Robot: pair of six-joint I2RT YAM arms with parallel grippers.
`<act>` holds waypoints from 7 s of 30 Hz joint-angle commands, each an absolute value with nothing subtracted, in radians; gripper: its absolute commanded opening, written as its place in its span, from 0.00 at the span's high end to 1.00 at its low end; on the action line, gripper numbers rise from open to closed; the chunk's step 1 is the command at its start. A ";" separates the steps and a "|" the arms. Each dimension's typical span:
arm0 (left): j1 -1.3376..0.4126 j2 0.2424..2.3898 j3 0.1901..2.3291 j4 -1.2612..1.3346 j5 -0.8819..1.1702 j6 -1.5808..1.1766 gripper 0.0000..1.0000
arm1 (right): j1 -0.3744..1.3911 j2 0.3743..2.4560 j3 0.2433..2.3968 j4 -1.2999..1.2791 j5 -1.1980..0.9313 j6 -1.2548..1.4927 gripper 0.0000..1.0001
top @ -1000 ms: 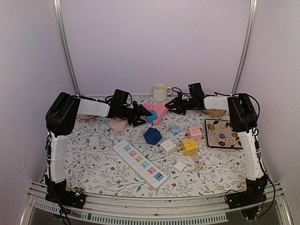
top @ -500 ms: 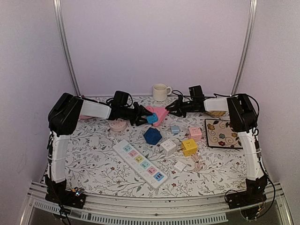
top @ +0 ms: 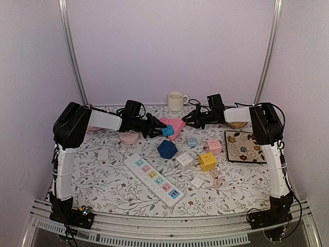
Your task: Pull the plug off the socket
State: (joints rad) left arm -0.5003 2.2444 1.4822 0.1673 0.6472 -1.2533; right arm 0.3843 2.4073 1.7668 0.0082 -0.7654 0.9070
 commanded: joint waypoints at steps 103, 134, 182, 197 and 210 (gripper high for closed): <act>-0.422 2.141 1.410 -0.177 0.501 -0.916 0.87 | 0.495 2.233 1.900 -0.293 -0.495 0.547 0.96; -0.440 2.112 1.505 -0.332 0.343 -0.819 0.30 | 0.487 2.187 1.918 -0.293 -0.540 0.561 0.96; -0.381 1.925 1.408 0.119 0.603 -1.128 0.61 | 0.471 2.156 1.931 -0.137 -0.736 0.713 0.96; -0.397 1.990 1.449 0.081 0.614 -1.114 0.99 | 0.497 2.114 1.944 -0.242 -0.576 0.525 0.96; -0.411 1.990 1.454 0.145 0.639 -1.127 1.00 | 0.522 2.104 1.917 -0.328 -0.242 0.328 0.96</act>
